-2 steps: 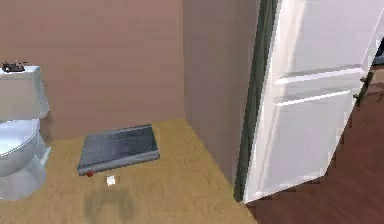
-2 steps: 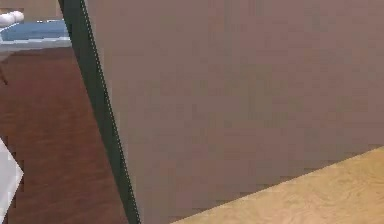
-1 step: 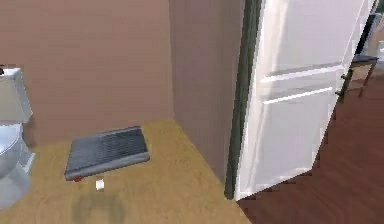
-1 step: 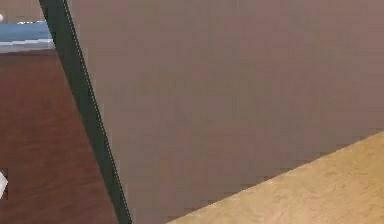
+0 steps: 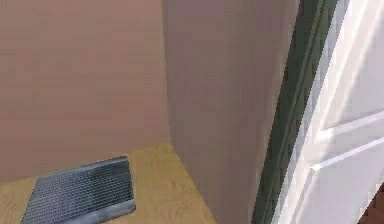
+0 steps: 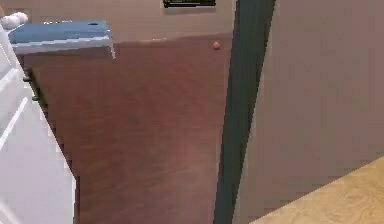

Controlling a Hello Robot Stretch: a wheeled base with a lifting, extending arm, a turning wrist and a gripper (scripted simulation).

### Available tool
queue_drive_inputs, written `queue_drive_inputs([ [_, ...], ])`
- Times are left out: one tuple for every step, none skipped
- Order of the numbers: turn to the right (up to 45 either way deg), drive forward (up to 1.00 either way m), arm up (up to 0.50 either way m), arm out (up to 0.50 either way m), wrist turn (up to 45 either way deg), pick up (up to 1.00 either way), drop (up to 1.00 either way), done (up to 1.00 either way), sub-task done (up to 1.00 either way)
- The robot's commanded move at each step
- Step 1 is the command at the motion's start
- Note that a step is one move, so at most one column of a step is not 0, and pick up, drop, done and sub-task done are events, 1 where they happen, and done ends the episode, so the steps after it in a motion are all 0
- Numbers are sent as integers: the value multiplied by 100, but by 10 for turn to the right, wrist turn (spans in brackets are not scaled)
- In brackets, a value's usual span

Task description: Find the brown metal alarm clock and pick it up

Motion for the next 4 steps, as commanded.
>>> queue_drive_inputs([
  [450,0,0,0,0,0,0,0,0],
  [180,0,0,0,0,0,0,0,0],
  [0,30,0,0,0,0,0,0,0],
  [300,0,0,0,0,0,0,0,0],
])
